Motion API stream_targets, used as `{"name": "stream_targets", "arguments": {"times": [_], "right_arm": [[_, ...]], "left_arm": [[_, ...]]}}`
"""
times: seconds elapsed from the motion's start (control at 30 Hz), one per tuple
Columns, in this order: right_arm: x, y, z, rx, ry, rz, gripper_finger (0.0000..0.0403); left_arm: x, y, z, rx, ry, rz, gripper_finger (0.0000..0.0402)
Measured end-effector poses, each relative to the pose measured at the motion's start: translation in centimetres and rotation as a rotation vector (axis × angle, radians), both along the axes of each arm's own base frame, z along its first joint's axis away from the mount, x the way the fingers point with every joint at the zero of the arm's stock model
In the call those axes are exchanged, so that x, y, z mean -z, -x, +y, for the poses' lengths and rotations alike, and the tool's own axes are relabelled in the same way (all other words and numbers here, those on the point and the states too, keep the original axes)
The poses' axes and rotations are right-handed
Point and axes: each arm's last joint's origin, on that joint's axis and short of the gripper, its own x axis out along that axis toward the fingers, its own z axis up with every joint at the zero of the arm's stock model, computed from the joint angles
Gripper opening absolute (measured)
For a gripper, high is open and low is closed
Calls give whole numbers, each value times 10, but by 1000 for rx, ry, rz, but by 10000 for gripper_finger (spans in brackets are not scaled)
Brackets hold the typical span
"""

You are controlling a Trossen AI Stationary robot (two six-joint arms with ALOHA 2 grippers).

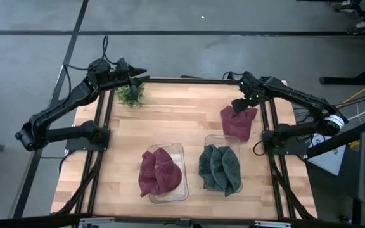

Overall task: Pick & Place hat
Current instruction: Put the pink cap in the left transparent bin

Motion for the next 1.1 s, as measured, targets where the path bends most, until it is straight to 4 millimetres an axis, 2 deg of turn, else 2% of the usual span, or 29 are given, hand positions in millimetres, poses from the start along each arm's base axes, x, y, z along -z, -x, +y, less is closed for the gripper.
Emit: {"name": "stream_targets", "arguments": {"times": [0.23,0.53,0.67,0.93,1.1], "right_arm": [[16,4,2,15,-45,7,187],[38,-1,-4,14,-41,24,233],[48,-4,-9,12,-36,87,241],[71,-10,-16,-18,-93,164,225],[82,-15,-21,-45,-95,170,187]], "left_arm": [[5,-2,7,45,41,4,152],[5,-1,7,50,42,4,152],[5,-2,7,54,42,3,152],[6,-2,7,64,57,3,152],[6,-2,7,75,59,2,152]]}}
